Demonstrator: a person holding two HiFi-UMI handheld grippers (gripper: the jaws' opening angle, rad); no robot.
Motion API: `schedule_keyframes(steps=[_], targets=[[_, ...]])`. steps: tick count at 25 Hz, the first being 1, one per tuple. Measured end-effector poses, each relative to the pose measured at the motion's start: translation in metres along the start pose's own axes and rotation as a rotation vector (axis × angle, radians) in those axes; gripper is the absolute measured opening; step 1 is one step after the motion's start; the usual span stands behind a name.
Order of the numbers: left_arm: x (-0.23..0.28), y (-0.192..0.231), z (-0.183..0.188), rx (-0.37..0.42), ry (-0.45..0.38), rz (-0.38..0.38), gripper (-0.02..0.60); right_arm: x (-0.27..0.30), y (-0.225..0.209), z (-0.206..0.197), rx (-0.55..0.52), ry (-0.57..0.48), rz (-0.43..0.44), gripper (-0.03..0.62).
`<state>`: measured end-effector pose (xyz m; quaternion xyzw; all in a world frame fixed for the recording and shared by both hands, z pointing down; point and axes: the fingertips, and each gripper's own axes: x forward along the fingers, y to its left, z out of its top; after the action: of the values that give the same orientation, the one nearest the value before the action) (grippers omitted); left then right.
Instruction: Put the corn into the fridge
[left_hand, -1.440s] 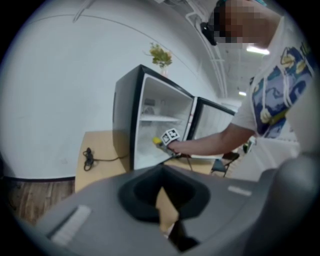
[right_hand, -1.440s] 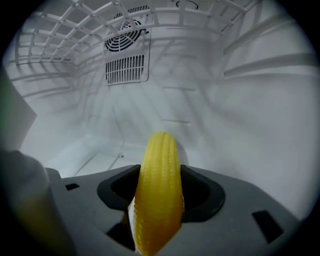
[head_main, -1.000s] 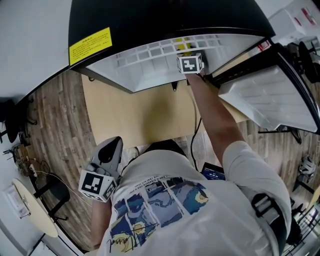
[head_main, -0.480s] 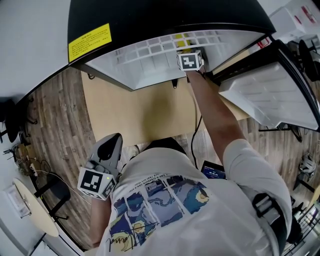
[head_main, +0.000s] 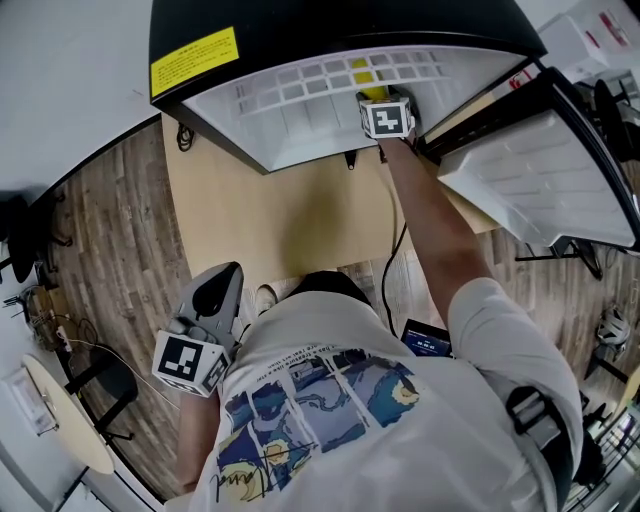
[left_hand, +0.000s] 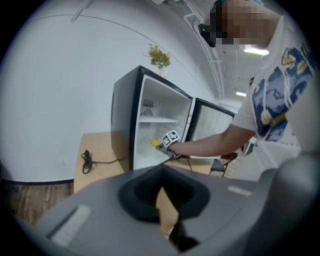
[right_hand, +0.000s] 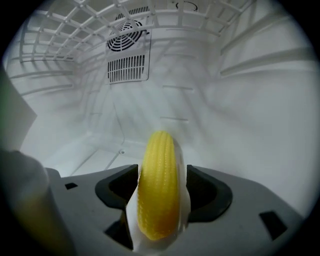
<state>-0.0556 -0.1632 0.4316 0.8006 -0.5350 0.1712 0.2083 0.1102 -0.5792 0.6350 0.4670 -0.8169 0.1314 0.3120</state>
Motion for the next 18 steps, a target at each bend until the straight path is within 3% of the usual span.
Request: schedule_keyframes(steps=[12, 18], targets=[[-0.022, -0.006, -0.004, 0.027, -0.031, -0.068, 0.009, -0.049, 0.020, -0.013, 0.023, -0.013, 0.028, 0.264], [-0.036, -0.006, -0.003, 0.050, -0.054, -0.131, 0.009, -0.089, 0.032, -0.022, 0.021, -0.018, -0.005, 0.264]])
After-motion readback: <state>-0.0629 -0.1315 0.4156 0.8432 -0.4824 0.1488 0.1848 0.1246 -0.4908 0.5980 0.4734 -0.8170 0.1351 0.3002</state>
